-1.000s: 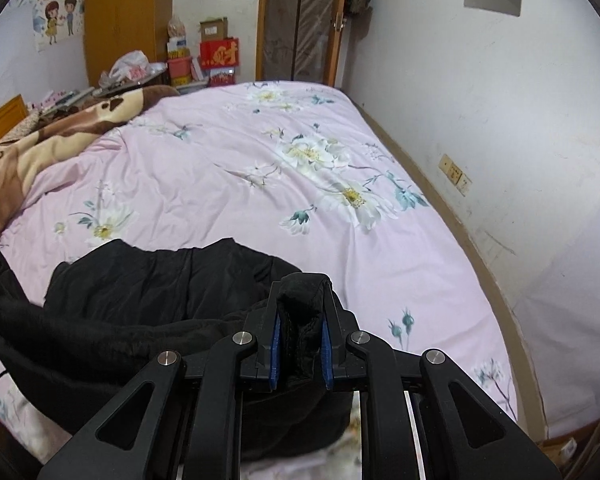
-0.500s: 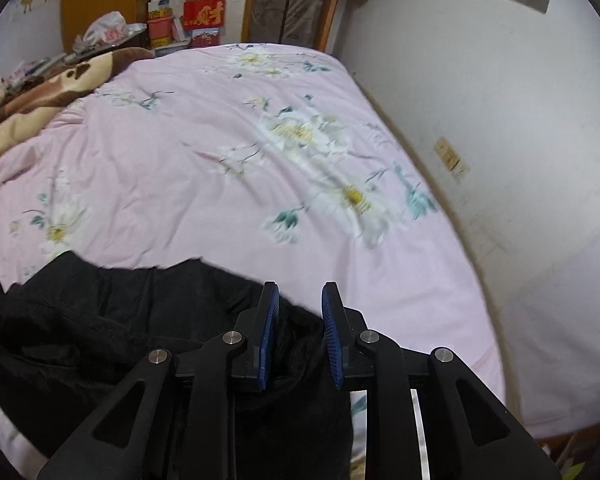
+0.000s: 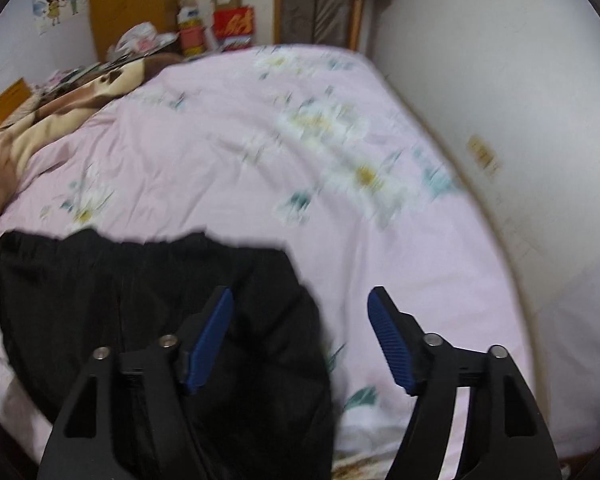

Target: Fold large clothes

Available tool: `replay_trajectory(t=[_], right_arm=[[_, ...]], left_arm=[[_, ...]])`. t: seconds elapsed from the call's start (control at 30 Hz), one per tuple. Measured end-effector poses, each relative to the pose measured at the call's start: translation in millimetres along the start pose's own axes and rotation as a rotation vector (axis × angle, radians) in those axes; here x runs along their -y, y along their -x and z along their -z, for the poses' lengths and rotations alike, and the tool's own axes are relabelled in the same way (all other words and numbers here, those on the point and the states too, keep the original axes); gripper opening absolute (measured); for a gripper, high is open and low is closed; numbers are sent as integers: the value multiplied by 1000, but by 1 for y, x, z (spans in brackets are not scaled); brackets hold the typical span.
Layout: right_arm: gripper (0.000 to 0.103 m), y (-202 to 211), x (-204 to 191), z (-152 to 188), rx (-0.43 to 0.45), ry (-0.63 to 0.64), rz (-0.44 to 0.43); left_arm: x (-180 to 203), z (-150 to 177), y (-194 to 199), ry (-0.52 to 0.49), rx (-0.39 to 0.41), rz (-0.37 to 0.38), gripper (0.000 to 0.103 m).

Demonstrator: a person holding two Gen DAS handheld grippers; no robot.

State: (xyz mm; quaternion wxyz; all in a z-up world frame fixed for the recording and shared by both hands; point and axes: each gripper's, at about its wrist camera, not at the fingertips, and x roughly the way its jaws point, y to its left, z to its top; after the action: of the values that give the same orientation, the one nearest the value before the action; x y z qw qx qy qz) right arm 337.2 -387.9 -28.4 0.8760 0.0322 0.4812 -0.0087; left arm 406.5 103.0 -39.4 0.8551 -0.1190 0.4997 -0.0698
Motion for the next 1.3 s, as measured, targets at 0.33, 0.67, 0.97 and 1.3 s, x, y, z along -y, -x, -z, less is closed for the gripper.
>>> replay_trajectory(t=[0.33,0.67,0.97,1.3], right_arm=[[35,-34,4,1,-37,-94,-139],[10,0,-4,-23,184,-50,-31],[12,-111,-21,-6,-174,35,168],[61,-31,-29,-13,20,-16,207]], left_arm=[[17,8,-38,1,-78,-57,36],[21,-24,-14,31,72,-107,18],[40,-16,-97,-102,-78,-263,19],[40,-13,-50,-53,-18,-249,38]])
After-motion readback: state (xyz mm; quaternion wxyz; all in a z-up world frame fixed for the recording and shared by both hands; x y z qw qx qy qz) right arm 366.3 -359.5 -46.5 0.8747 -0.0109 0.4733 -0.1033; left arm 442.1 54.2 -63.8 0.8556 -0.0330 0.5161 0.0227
